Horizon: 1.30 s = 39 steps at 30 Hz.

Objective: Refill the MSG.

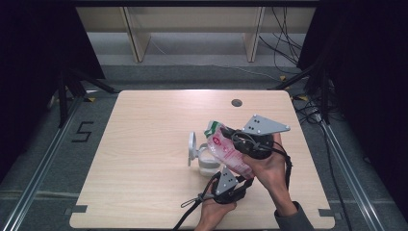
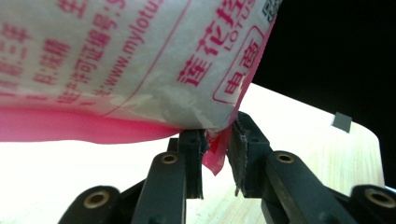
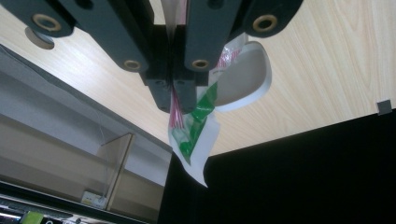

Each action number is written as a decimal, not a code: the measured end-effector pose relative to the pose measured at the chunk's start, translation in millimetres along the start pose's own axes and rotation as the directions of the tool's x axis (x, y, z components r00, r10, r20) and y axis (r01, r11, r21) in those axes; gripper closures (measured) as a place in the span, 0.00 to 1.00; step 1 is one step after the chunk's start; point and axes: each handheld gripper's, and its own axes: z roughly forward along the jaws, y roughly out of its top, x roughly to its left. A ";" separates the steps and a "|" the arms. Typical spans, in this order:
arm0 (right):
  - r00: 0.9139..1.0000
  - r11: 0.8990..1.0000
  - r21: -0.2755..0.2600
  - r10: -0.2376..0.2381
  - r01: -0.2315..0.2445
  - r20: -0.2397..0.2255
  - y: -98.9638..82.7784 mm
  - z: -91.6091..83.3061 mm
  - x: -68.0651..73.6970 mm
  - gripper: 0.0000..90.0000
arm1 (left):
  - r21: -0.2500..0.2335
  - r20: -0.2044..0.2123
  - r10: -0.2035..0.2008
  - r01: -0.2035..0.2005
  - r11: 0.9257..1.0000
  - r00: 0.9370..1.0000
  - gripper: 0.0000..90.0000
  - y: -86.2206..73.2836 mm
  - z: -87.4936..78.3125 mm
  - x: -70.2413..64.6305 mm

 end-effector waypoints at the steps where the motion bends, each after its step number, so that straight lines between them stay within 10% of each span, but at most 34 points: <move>1: 1.000 1.000 0.002 0.016 -0.016 -0.006 -0.7 -1.4 -0.4 1.00 | 0.001 -0.003 -0.002 0.002 1.000 1.000 0.81 -0.4 -0.2 0.1; 19: 0.994 0.993 -0.076 0.085 -0.091 -0.072 -22.2 -23.7 -17.8 1.00 | 0.073 -0.025 0.007 -0.005 0.997 1.000 0.64 -4.7 -8.3 3.4; 26: 0.974 0.975 -0.096 0.189 -0.201 -0.122 -34.7 -35.7 -27.4 1.00 | 0.074 -0.033 0.026 -0.023 0.997 0.999 0.60 -6.4 -15.7 2.7; 39: 0.973 0.971 -0.090 0.213 -0.221 -0.091 -54.2 -40.2 -39.8 1.00 | 0.034 -0.087 0.044 -0.042 0.999 0.995 0.55 4.2 -51.3 2.1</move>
